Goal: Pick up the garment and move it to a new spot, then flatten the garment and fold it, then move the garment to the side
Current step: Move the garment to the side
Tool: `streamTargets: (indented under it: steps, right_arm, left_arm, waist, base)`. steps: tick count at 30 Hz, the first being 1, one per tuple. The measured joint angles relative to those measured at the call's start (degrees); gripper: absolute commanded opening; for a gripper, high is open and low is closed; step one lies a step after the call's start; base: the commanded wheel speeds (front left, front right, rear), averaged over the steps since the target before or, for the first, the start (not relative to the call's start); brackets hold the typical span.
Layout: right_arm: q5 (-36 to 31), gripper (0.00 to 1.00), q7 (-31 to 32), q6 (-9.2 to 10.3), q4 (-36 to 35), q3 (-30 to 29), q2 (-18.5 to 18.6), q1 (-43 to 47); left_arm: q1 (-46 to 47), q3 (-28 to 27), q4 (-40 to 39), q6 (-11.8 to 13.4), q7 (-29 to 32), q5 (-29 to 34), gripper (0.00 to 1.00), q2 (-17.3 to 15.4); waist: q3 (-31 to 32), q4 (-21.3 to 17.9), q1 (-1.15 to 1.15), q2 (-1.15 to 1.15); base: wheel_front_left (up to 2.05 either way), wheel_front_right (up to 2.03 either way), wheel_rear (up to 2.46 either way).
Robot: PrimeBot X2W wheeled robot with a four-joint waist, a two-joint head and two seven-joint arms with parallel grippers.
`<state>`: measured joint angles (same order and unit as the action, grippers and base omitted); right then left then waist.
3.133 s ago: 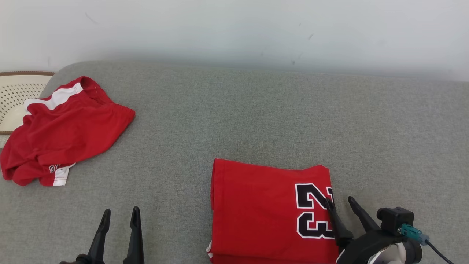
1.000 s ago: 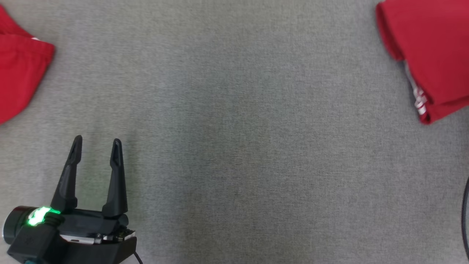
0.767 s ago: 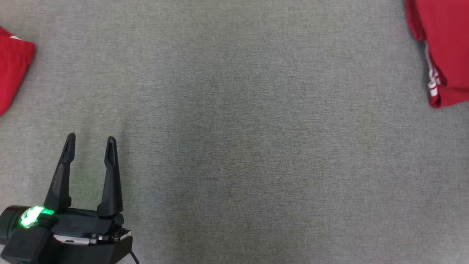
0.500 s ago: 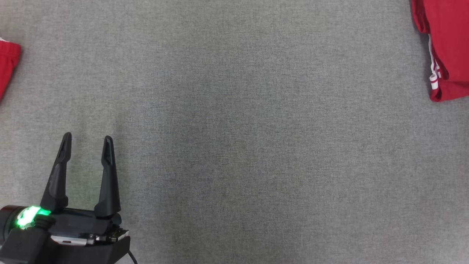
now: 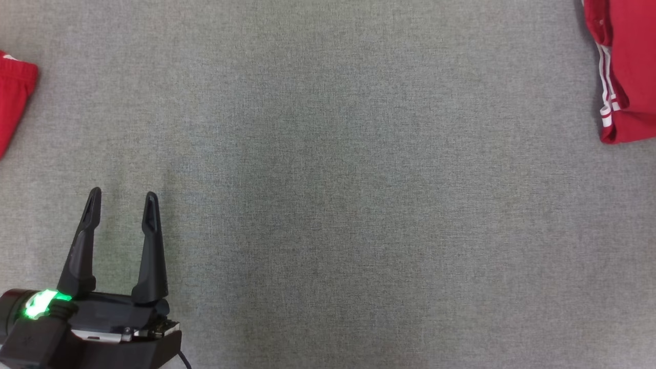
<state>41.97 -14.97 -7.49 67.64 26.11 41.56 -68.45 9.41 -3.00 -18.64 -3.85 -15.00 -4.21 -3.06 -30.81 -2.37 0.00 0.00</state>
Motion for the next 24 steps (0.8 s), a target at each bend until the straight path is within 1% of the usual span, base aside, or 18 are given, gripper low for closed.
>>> streamTargets:
  steps: [2, 5, 6, 7, 9, 17, 24]
  right_arm:
    - [-0.7, 1.00, 0.0, 0.00, -0.6, -0.4, 0.1, -0.4]
    - [-2.4, 1.00, 0.0, 0.00, -3.7, -2.1, -0.1, -0.4]
    - [-2.7, 1.00, 0.0, 0.00, -5.0, -3.0, -0.1, -0.2]
    - [-3.9, 1.00, -0.2, 0.00, -8.4, -4.6, -0.3, 0.8]
    - [-5.3, 1.00, -0.2, 0.00, -11.7, -6.1, -1.2, 2.9]
    - [-11.3, 1.00, -0.2, 0.01, -26.3, -9.3, -8.7, 14.0]
    - [-14.4, 1.00, -0.2, 0.01, -37.8, -10.7, -14.6, 25.4]
  left_arm:
    - [0.0, 0.0, 0.1, 0.0, 0.0, -0.1, 1.00, 0.0]
    - [0.0, -0.1, 0.6, 0.2, 0.0, -0.4, 1.00, 0.0]
    - [0.0, -0.1, 0.9, 0.2, 0.0, -0.7, 1.00, 0.0]
    - [0.0, -0.1, 1.6, 0.4, 0.0, -0.9, 1.00, 0.1]
    - [-0.2, -0.1, 2.3, 0.5, 0.0, -1.4, 1.00, 0.1]
    - [-2.8, -0.6, 5.8, 1.3, 0.0, -3.7, 1.00, 0.1]
    - [-5.4, -1.2, 7.9, 2.2, 0.0, -5.7, 1.00, 0.1]
  waist:
    - [0.1, 0.0, 0.00, 0.00]
    - [0.8, -0.2, 0.00, 0.00]
    - [1.1, -0.2, 0.00, 0.00]
    - [1.9, -0.3, 0.00, 0.00]
    - [2.9, -0.4, 0.00, 0.00]
    - [8.7, -0.8, -0.01, 0.00]
    - [14.8, -1.4, -0.01, -0.01]
  base:
    - [0.00, 0.00, 0.00]
    - [0.00, 0.00, 0.00]
    - [0.00, 0.00, 0.00]
    - [0.00, 0.00, 0.00]
    - [0.00, 0.00, 0.00]
    - [0.00, 0.00, 0.00]
    - [0.00, 0.00, 0.00]
